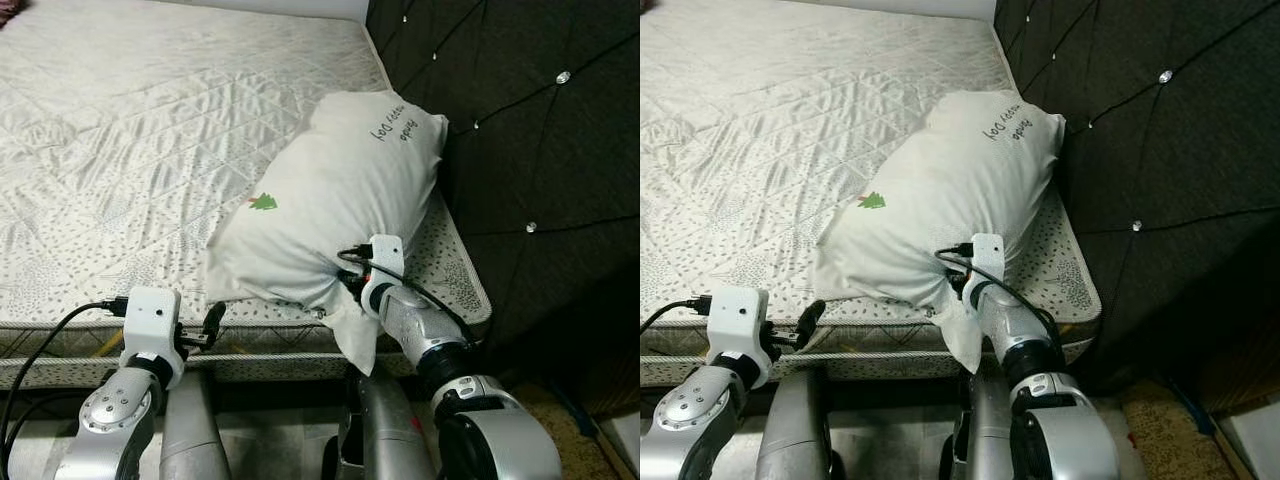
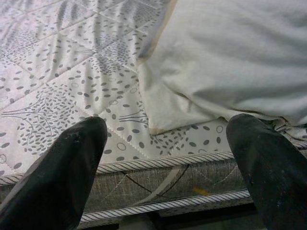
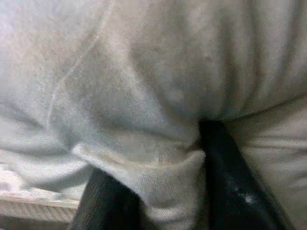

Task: Clean up the room

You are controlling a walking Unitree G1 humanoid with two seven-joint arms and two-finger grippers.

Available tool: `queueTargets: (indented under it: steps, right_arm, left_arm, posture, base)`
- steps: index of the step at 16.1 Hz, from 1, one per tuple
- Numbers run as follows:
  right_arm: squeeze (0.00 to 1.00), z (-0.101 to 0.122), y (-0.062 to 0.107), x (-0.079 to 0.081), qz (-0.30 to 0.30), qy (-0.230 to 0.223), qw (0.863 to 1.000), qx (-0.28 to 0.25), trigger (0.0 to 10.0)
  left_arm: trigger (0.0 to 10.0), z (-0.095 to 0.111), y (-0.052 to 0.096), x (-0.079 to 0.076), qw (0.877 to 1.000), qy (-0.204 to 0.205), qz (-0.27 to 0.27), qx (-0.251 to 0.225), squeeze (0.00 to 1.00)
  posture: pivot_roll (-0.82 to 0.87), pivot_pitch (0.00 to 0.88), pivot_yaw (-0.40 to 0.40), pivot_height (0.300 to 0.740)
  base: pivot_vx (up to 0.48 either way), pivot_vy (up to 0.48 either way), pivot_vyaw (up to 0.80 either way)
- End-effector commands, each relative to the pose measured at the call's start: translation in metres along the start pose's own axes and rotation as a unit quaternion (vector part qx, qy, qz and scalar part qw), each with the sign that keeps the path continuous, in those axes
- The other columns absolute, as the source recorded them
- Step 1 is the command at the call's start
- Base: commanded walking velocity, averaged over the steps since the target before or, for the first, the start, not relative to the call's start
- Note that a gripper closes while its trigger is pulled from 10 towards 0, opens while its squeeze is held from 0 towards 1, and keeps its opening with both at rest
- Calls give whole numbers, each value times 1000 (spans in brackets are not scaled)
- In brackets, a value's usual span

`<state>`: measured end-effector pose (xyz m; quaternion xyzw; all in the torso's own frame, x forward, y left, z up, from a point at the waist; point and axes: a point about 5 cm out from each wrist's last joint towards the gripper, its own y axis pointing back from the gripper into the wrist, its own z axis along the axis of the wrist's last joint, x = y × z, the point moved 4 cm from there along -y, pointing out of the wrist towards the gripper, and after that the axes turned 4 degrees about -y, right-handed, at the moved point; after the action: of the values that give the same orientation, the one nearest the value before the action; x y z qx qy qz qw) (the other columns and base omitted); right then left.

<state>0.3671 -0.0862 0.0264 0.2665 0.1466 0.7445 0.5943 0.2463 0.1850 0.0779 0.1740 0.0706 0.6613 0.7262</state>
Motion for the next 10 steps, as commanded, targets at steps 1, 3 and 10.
queueTargets:
  steps: [1, 3, 10]
  right_arm:
    - [0, 23, 1, -15, -33, 32, 998, -35, 0]
    - [0, 53, 6, -44, -74, 44, 994, -65, 0]
    - [0, 160, 53, -128, -190, 77, 964, -170, 0]
  left_arm:
    - [10000, 0, -2, -1, 1000, 0, 0, 0, 0]
    - [10000, 1, -4, -2, 1000, 0, -1, -3, 0]
    - [10000, 4, -11, 0, 1000, -3, 8, -11, 0]
  posture:
    - [143, 62, -127, 558]
    - [138, 52, -131, 558]
    - [139, 24, -136, 558]
  base:
    - [0, 0, 0]
    - [0, 0, 0]
    - [0, 0, 0]
